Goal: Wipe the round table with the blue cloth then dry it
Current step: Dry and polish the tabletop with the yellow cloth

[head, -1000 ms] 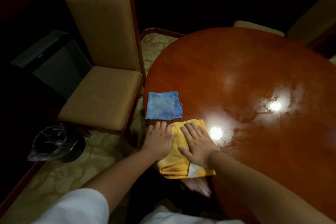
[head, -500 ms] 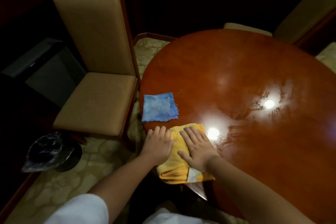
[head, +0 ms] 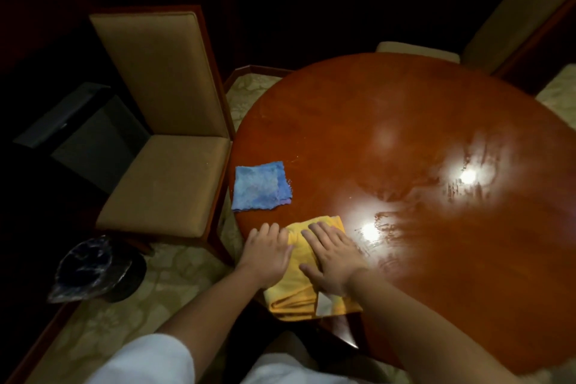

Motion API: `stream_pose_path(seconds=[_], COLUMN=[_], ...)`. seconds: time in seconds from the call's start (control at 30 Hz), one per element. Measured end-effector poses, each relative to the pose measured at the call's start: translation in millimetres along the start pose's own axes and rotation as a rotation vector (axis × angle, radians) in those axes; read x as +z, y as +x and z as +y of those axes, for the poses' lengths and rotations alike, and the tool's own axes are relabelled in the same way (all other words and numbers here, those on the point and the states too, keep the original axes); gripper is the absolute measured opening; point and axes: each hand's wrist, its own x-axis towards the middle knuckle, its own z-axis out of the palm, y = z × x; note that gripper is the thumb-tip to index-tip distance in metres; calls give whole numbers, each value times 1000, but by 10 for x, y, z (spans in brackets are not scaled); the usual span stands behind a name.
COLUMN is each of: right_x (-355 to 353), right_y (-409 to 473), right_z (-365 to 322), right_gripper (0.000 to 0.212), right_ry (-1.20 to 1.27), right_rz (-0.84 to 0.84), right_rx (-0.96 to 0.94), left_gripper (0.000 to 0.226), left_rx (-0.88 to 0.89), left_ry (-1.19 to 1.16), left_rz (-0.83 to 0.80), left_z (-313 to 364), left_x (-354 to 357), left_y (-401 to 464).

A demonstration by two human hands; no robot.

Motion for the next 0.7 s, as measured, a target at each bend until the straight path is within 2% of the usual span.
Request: stream_pose_path(seconds=[0.1,0.2,0.37,0.7], right_x=[10,9,-48,-80], right_y=[36,87,246,398], right_z=[26,6,100,139], right_gripper=[110,106,113,116], right_ry=[24,29,35,61], right_rz=[7,-6,17,34], right_rx=[13,23,72,190], left_gripper=[37,40,42,39], left_rx=[2,42,129,442], left_ry=[43,18,51,105], left_rz=[71,47,53,-53], left_z=[-26,-62,-184,-415], left_x=[15,17,-60,-200], left_y=[35,51,291,779])
